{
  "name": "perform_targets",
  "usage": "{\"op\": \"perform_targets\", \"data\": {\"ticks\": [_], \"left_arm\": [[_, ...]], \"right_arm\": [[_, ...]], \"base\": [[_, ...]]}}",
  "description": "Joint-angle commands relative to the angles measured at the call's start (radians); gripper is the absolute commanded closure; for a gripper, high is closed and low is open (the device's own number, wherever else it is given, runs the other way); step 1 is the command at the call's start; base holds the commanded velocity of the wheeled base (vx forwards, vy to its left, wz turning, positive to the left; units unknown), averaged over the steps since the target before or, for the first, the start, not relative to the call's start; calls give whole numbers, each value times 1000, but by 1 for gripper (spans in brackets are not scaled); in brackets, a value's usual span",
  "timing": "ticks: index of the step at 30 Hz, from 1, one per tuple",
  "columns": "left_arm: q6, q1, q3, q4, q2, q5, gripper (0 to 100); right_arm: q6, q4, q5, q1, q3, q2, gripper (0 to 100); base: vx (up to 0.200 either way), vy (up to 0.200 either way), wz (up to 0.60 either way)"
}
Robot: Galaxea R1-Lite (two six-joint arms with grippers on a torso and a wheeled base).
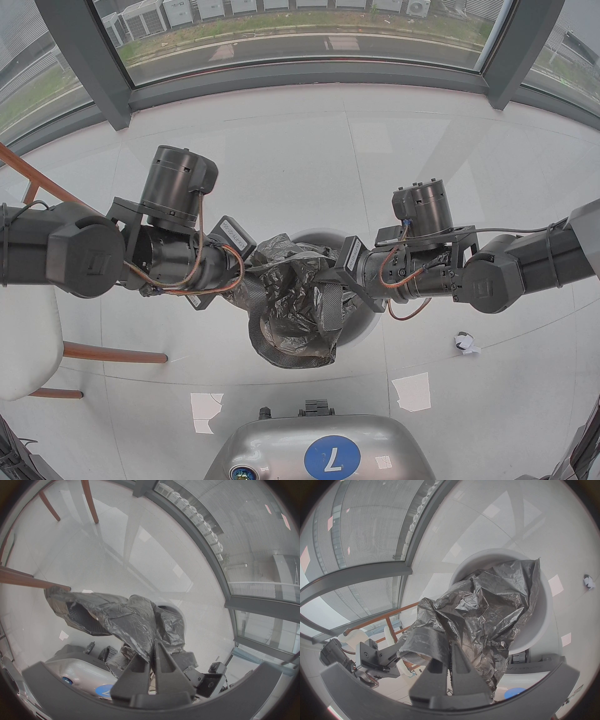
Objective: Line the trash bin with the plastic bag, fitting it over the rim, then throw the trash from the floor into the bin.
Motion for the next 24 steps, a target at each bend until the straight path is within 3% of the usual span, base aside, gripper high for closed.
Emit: {"op": "perform_targets", "data": {"ticks": [1,7,12,19,24], "left_arm": [[-8,-43,-31,-8,35,2,100],[-8,-63,-60,-10,70,4,100],[-8,-63,-60,-10,70,4,100],[-8,-63,-60,-10,70,4,100],[-8,-63,-63,-11,72,4,100]], "right_arm": [[-63,1,-1,-26,14,-21,100],[-97,-2,-64,-33,49,-18,100],[-127,-3,-78,-40,69,-14,100],[-247,-6,-102,-44,55,14,100],[-327,-86,-113,-44,77,62,100]], "base": [[0,0,0],[0,0,0],[0,0,0],[0,0,0],[0,0,0]]}}
